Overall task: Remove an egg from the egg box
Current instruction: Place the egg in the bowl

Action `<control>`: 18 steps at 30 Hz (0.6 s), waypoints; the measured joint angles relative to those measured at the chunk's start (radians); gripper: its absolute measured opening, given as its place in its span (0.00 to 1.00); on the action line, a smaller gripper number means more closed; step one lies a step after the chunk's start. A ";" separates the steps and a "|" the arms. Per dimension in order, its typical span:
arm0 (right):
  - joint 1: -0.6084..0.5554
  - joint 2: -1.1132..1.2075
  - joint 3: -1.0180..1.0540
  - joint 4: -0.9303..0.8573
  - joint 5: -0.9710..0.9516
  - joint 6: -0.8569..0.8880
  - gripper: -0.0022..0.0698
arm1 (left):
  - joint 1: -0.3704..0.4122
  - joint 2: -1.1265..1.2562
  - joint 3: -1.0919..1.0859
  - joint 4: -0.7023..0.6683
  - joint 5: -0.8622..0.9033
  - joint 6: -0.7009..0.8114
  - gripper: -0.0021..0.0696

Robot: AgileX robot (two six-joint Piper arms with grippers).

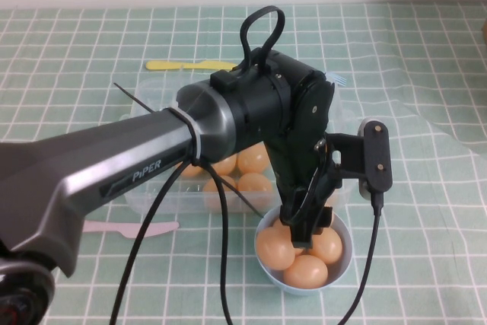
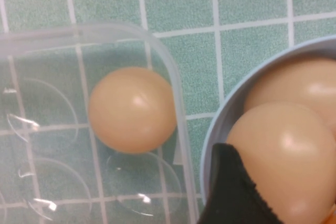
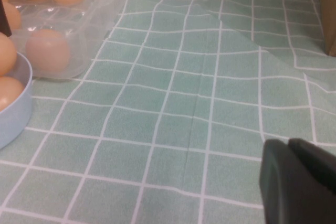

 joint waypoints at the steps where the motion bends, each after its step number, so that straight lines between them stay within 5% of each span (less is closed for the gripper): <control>1: 0.000 0.000 0.000 0.000 0.000 0.000 0.01 | 0.000 0.000 0.000 0.000 -0.003 -0.001 0.50; 10: 0.000 0.000 0.000 0.000 0.000 0.000 0.01 | 0.000 -0.009 0.000 0.002 -0.033 -0.002 0.71; 18: 0.000 0.000 0.000 0.000 0.000 0.000 0.01 | 0.000 -0.107 0.000 0.003 -0.032 -0.007 0.75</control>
